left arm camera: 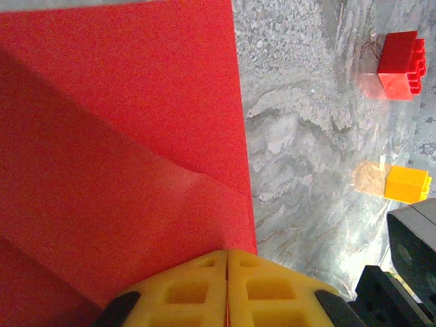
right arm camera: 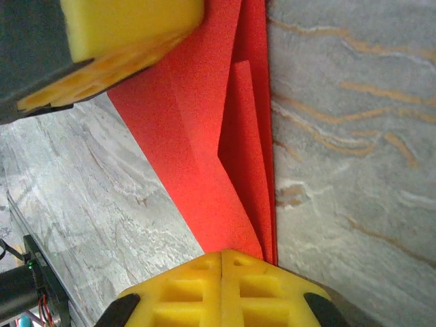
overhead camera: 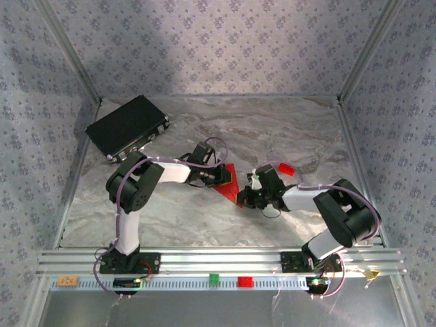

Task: Fold a paper plane with a square sheet of paper (pick it up from the middle)
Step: Fourth fold the wing at the center of the table.

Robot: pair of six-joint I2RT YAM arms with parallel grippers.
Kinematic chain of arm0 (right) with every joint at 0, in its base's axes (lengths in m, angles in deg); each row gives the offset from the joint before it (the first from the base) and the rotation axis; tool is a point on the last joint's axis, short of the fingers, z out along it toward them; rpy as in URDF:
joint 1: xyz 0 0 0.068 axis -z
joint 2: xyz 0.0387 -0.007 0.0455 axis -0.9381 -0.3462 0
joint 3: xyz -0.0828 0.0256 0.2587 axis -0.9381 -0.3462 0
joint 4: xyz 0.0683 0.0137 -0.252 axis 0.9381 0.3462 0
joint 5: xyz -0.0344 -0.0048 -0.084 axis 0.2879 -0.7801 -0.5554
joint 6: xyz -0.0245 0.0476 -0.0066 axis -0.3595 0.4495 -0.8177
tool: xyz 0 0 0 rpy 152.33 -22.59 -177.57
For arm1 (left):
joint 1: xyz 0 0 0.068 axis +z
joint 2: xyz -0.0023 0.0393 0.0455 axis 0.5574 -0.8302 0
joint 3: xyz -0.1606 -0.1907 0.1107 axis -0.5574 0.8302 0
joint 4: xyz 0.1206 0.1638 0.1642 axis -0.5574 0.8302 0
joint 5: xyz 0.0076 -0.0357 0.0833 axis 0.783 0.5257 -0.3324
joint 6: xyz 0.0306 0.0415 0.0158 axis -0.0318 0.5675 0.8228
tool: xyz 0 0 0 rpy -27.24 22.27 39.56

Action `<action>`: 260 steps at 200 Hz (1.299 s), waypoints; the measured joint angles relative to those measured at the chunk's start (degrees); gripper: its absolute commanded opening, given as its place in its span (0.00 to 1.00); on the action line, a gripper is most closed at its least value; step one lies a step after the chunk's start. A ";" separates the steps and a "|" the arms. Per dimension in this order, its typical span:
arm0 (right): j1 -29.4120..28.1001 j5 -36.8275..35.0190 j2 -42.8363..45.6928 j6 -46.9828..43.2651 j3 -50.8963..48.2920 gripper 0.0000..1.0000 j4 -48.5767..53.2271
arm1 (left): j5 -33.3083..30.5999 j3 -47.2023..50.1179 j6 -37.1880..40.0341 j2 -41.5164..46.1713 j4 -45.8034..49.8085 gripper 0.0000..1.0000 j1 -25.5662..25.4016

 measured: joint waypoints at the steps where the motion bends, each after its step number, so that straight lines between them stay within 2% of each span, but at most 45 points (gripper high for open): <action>1: 0.00 0.00 0.07 0.00 -0.11 0.02 -0.02 | 0.02 0.02 0.00 0.00 -0.02 0.08 0.00; 71: 0.00 -0.22 5.55 0.39 -5.14 0.02 0.37 | 1.27 1.03 -0.81 -0.07 -2.08 0.08 0.00; 117: 0.13 -0.28 12.72 0.35 -5.62 0.02 9.57 | 1.31 1.29 -0.92 -0.07 -2.54 0.08 0.02; 145: 0.85 -0.22 15.63 0.07 -1.97 0.02 13.86 | 1.31 1.33 -0.92 -0.07 -2.69 0.08 0.00; 171: 0.83 0.00 12.46 -0.94 4.26 0.02 14.69 | 1.33 1.33 -0.92 -0.07 -2.71 0.08 0.00; 205: 0.02 -0.09 3.91 -1.57 10.56 0.02 13.77 | 1.31 1.33 -0.92 -0.07 -2.71 0.08 -0.22; 260: -1.62 -0.70 -4.28 -1.31 13.68 0.01 11.85 | 1.33 1.33 -0.94 -0.07 -2.71 0.08 -0.22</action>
